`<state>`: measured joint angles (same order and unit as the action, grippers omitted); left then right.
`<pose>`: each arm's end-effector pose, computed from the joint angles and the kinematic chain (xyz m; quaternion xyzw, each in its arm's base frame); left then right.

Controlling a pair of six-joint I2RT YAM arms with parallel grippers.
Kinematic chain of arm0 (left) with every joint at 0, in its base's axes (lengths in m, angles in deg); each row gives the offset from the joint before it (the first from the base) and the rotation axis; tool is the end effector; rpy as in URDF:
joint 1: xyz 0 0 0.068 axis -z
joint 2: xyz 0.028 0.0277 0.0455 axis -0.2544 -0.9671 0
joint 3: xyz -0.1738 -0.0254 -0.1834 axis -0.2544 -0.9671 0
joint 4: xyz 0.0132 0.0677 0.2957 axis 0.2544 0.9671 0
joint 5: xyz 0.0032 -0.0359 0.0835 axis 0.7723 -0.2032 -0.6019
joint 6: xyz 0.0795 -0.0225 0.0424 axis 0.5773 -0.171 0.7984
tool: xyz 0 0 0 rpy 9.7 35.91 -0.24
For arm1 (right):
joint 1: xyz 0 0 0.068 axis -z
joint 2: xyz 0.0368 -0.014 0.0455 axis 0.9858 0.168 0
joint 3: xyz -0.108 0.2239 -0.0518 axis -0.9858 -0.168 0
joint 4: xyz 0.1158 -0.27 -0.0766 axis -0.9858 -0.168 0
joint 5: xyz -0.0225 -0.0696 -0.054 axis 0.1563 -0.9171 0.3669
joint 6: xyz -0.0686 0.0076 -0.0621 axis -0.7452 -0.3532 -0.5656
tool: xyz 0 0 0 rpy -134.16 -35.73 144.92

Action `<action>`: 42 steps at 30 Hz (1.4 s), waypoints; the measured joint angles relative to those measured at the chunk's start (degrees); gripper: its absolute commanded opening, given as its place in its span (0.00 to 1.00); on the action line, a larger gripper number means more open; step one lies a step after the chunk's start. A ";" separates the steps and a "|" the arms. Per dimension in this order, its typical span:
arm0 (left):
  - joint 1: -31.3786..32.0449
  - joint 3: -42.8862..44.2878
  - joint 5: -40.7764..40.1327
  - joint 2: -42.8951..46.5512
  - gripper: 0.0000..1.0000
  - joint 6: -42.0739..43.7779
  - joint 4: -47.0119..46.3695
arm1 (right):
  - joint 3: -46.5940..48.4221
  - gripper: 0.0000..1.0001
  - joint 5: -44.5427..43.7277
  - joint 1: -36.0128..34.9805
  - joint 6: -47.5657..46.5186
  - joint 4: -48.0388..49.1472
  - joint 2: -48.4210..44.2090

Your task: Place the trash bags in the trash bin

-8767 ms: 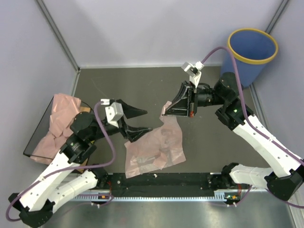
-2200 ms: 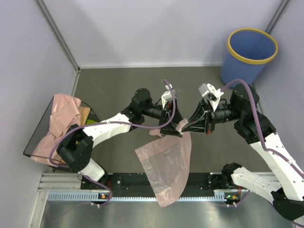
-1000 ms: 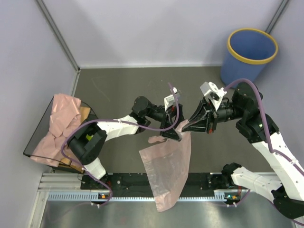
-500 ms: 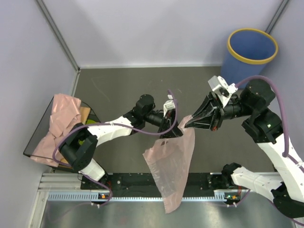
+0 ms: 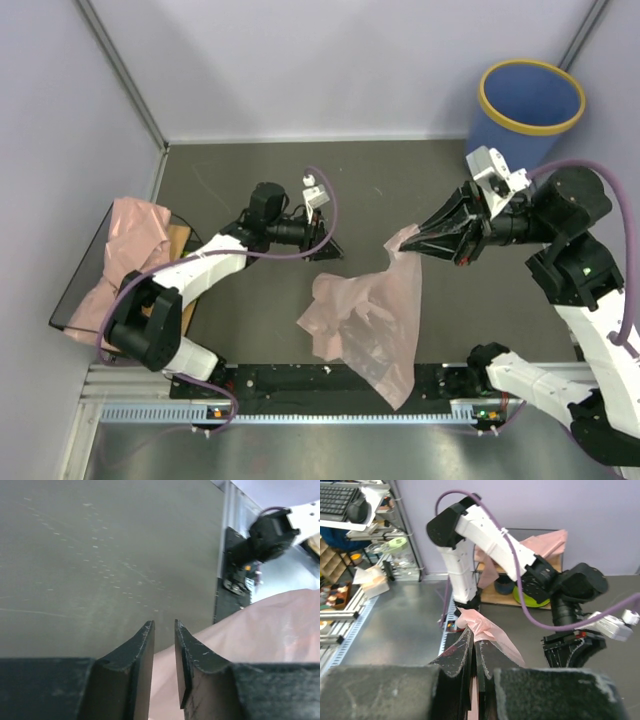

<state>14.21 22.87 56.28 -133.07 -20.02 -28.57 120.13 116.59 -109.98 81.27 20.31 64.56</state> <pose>0.2986 -0.2455 0.2018 0.3760 0.6986 -0.5340 0.2924 0.1410 0.1667 0.5135 -0.4889 0.4825 0.5442 0.4816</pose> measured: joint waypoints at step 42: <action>20.00 -0.83 -9.18 8.87 0.95 -26.05 -30.64 | -11.37 0.00 4.66 1.14 0.28 -2.58 -3.37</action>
<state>34.21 22.04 47.10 -124.20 -46.07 -59.22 108.76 121.24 -108.84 81.56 17.73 61.19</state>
